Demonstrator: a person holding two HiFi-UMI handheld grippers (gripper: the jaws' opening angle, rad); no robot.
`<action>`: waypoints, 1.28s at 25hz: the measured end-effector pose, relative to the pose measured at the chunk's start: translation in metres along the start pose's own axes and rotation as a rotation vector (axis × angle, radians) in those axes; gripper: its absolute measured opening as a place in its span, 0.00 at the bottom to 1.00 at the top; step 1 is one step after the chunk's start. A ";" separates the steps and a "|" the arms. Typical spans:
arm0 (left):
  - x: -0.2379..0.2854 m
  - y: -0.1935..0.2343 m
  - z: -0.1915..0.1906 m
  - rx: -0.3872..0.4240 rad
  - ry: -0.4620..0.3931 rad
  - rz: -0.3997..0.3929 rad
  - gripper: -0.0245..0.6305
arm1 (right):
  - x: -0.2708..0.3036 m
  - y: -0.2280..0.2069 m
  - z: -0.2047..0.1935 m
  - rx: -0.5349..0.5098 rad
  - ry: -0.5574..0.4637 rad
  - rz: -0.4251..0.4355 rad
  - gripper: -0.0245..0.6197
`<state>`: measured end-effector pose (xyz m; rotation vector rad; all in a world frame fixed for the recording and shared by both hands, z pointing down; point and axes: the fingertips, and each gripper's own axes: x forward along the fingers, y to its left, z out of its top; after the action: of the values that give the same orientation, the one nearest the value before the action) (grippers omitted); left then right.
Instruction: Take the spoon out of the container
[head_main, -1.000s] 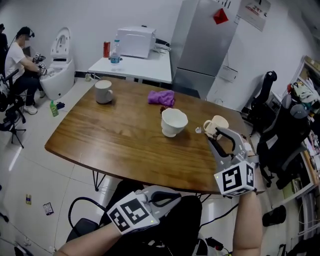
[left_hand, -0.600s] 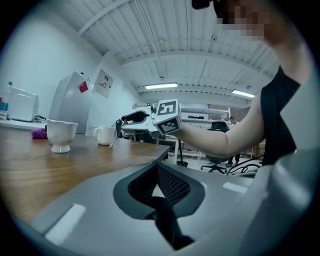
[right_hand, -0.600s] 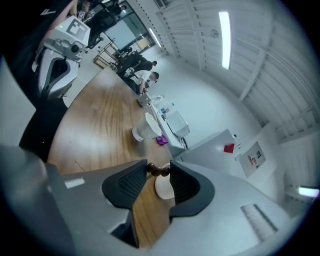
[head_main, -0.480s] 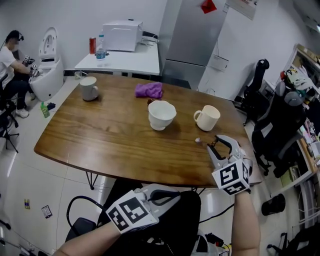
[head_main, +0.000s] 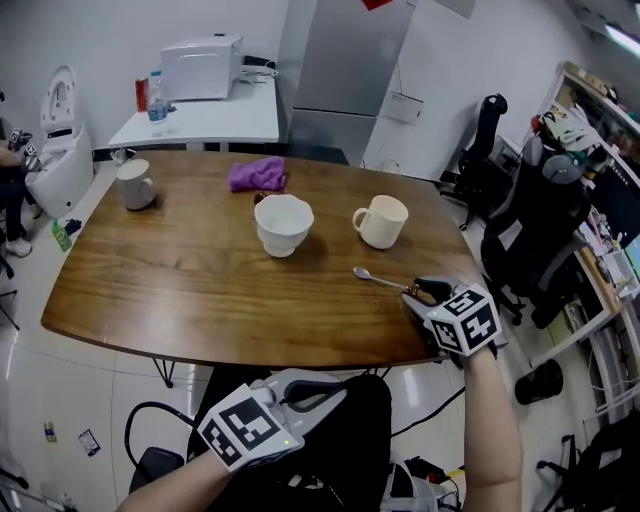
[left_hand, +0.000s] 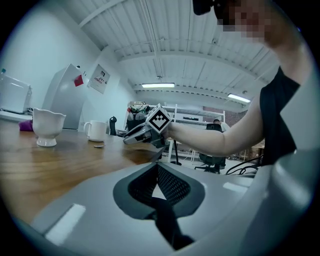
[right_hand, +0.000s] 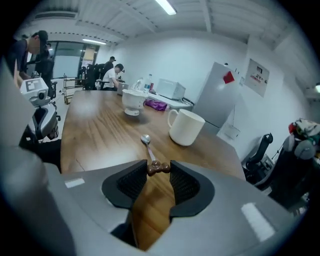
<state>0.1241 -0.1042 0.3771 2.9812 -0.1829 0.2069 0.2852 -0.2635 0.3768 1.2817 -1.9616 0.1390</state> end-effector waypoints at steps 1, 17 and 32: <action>0.002 0.000 0.000 -0.002 0.000 -0.004 0.06 | 0.000 -0.004 -0.007 0.016 0.017 0.003 0.27; 0.016 -0.001 0.007 0.006 -0.009 -0.059 0.06 | -0.027 -0.022 -0.011 0.074 -0.073 -0.040 0.27; 0.035 0.005 0.020 0.012 -0.026 -0.041 0.06 | -0.116 0.011 -0.004 0.312 -0.561 -0.036 0.05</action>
<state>0.1606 -0.1163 0.3630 2.9975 -0.1237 0.1656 0.3006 -0.1705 0.3072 1.6940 -2.4570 0.0733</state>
